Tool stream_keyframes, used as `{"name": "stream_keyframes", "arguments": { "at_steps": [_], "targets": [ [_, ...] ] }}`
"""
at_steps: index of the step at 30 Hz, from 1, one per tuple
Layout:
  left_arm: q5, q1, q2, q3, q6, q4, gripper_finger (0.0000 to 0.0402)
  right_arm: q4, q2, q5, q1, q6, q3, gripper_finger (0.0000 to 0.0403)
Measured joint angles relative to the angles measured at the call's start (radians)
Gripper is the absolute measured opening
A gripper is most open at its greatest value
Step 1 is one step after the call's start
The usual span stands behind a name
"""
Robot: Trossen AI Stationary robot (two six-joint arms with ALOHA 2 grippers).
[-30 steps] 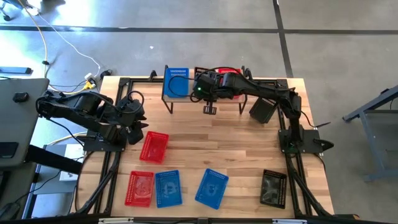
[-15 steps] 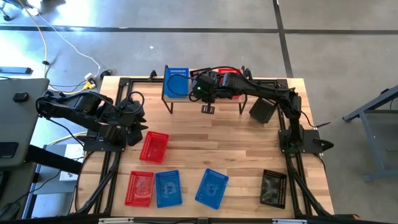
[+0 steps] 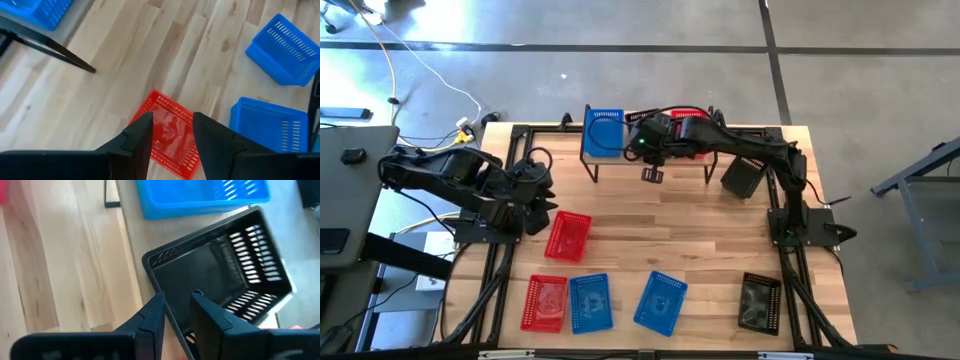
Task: Stack baskets on shelf by color
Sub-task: Stack the left blue bin on top of the other blue bin on the shelf
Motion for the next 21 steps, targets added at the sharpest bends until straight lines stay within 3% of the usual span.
{"name": "stream_keyframes", "arguments": {
  "at_steps": [13,21],
  "targets": [
    [0.146,-0.009,0.054,0.000,-0.049,0.010,0.0165,-0.069,-0.002,0.053,0.072,0.247,0.216,0.0079],
    [0.174,-0.114,0.102,0.000,-0.103,0.125,0.0177,-0.084,-0.002,0.038,0.123,0.416,0.261,0.0079]
  ]
}}
